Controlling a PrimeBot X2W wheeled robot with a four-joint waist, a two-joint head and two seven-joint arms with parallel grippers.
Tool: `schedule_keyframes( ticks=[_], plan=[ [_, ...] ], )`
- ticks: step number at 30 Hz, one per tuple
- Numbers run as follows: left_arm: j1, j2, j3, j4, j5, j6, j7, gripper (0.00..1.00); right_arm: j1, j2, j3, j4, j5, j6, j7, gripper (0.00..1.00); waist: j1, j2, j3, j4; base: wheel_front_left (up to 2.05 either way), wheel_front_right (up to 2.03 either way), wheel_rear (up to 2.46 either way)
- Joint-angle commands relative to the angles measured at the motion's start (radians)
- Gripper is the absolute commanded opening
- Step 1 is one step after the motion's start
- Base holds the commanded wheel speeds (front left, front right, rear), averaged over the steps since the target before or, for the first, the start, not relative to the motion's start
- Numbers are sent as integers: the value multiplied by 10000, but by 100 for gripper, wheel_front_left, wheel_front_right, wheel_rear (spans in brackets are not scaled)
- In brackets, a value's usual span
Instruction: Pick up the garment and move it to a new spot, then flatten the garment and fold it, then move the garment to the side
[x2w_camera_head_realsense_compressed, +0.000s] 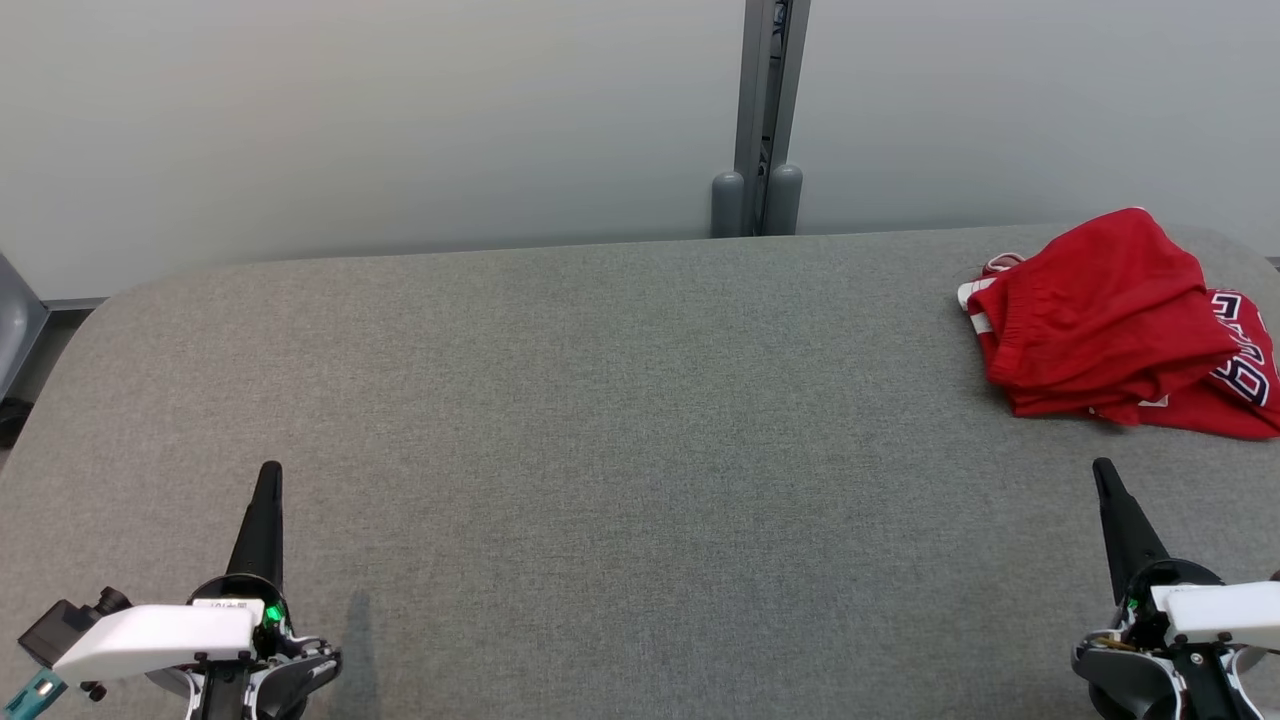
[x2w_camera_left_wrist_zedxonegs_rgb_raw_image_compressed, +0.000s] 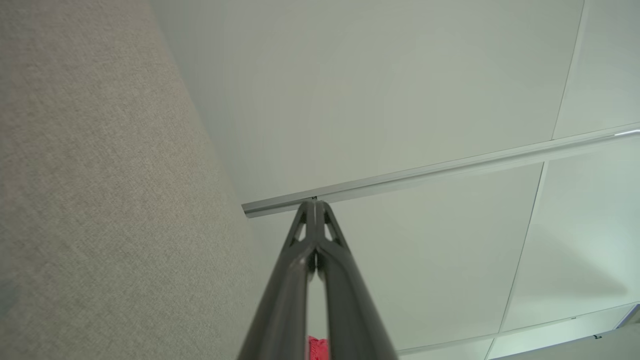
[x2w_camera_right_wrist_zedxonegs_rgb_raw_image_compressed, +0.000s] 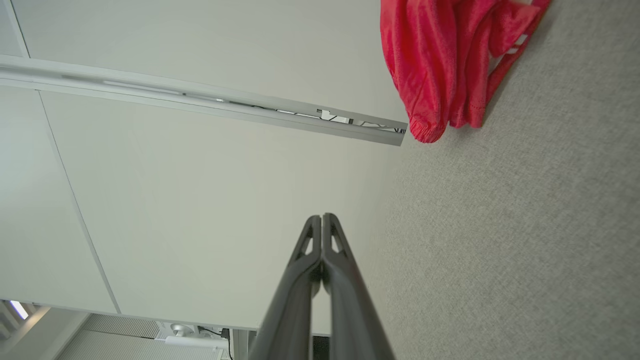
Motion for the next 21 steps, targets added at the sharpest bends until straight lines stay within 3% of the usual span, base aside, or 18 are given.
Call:
schedule_keyframes(
  ticks=[1,21],
  plan=[
    [-184,62,62,-24,-185,-61,69,0,-113,-17,-52,-7,224,4,97,0,0,-1,2,1,0,0,0],
    [-353,69,147,26,-1391,-62,427,0,-213,66,-279,73,1422,4,455,0,0,-1,26,16,0,0,0]
  ],
)
